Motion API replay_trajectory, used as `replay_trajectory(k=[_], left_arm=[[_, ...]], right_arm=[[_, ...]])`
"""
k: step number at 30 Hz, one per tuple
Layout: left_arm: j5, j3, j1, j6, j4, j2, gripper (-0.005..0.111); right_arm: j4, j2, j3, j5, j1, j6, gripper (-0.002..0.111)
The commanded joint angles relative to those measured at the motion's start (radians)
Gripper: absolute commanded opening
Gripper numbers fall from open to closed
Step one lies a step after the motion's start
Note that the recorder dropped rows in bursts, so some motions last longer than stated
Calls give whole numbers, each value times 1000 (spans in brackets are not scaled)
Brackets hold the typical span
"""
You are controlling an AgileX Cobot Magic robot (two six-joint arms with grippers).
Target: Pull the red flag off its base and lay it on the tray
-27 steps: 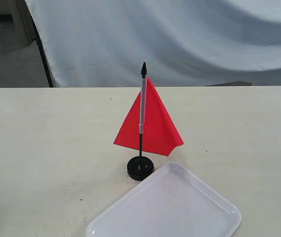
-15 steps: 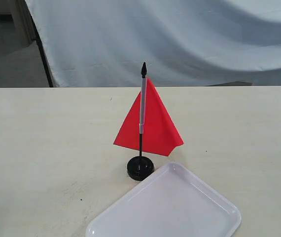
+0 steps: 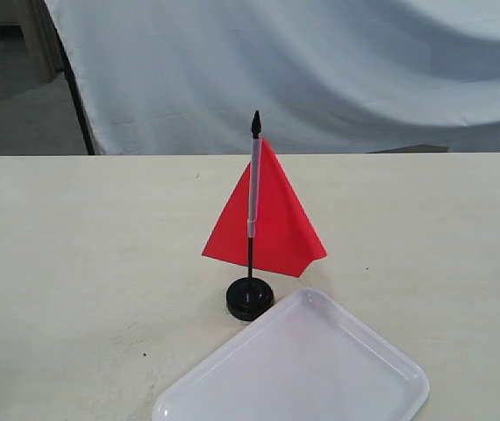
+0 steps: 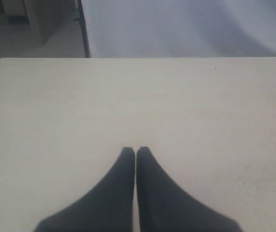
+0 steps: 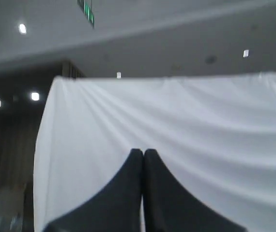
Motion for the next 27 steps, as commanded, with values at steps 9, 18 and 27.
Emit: replay_trajectory(k=[9,18,27], left_arm=[[-6,2,-5,-2,-6,-1,1],[-6,2,-5,-2,-6,-1,1],[-6,2,-5,-2,-6,-1,1]], right_arm=[[-3,-4,2,-223,3,449,0],[-89,330,-136,-161,3,375,0],[-472,1024,-298,-326,3,364,0]])
